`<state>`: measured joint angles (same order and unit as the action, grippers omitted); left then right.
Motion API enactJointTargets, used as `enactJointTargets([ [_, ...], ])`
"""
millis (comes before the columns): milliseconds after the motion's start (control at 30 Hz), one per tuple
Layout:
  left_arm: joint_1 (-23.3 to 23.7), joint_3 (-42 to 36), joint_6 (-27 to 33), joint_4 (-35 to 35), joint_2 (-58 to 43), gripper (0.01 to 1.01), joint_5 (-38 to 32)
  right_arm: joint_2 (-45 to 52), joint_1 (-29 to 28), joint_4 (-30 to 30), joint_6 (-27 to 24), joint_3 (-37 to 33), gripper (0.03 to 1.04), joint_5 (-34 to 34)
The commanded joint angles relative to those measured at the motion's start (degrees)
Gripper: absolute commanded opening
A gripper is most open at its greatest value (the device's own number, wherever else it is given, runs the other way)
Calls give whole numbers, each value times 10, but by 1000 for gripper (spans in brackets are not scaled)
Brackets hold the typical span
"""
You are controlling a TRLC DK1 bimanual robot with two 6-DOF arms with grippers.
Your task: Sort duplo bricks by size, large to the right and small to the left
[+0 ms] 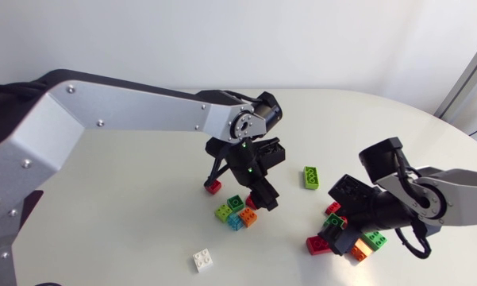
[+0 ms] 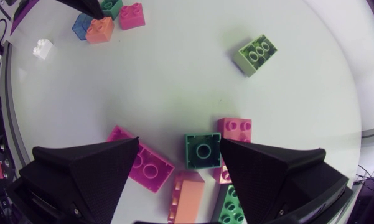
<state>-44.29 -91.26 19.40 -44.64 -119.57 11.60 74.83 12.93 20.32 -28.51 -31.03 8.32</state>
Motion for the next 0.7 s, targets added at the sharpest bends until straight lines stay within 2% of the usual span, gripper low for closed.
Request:
enactJointTargets([
  [0,5,19,-15,4,17,670,2,-6,-7,0,-8,32,902,-8],
  [267,3,28,-16,6,30,670,1,-28,-12,10,-9,53,857,-10],
  [433,2,35,-16,7,41,670,2,-76,6,55,0,48,854,-9],
  [667,3,31,-17,7,43,670,2,-156,-16,138,-27,9,859,-8],
])
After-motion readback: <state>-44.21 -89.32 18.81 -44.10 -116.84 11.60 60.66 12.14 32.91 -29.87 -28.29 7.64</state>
